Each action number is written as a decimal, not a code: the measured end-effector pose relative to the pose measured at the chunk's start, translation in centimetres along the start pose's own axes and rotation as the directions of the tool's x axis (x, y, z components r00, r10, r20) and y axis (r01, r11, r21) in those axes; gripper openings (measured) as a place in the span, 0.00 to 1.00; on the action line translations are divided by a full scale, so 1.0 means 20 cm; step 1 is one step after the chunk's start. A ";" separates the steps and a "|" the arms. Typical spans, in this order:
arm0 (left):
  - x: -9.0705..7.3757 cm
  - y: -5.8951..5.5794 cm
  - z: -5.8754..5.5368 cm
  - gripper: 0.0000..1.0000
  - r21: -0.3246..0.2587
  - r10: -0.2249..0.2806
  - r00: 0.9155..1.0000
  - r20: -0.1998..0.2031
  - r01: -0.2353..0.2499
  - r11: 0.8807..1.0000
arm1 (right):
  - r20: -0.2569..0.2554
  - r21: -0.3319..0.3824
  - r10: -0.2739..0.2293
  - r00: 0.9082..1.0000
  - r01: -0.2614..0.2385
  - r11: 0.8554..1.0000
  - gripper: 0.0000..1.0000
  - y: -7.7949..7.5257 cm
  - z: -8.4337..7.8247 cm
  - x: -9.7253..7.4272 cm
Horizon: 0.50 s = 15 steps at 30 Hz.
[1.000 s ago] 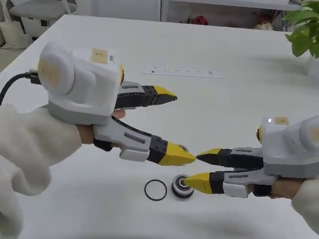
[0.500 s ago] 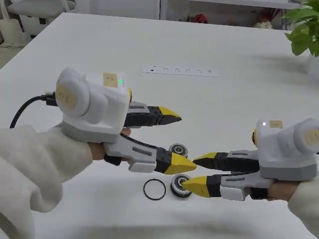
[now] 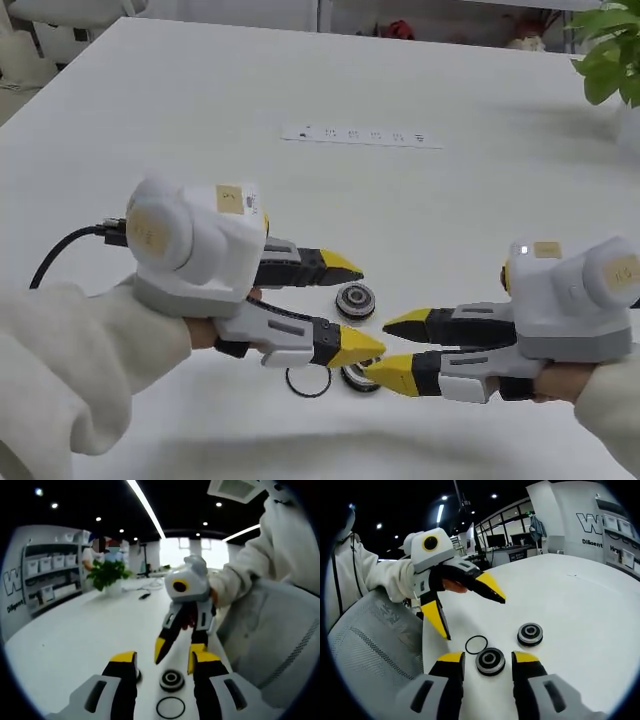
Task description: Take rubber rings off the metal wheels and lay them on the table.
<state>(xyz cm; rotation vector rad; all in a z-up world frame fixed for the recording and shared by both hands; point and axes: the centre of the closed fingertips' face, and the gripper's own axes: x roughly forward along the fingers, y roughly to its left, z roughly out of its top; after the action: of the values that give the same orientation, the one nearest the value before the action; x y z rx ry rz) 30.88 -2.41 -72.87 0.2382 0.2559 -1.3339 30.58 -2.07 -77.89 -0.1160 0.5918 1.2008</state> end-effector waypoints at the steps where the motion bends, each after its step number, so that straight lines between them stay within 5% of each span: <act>1: 0.00 0.00 -0.01 0.44 0.000 0.000 1.000 -0.002 0.000 1.000 | -0.003 -0.002 0.000 1.000 0.000 1.000 0.33 0.00 0.00 0.00; 15: 0.08 -0.04 -0.14 0.30 0.022 -0.021 0.999 -0.049 0.022 1.000 | -0.049 -0.015 0.005 0.999 -0.006 1.000 0.29 0.00 -0.06 0.01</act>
<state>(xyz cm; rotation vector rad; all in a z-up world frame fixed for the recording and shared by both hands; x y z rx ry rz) 30.27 -3.20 -76.14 0.2879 0.2854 -1.3536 30.18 -2.37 -79.06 -0.1574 0.6260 1.2109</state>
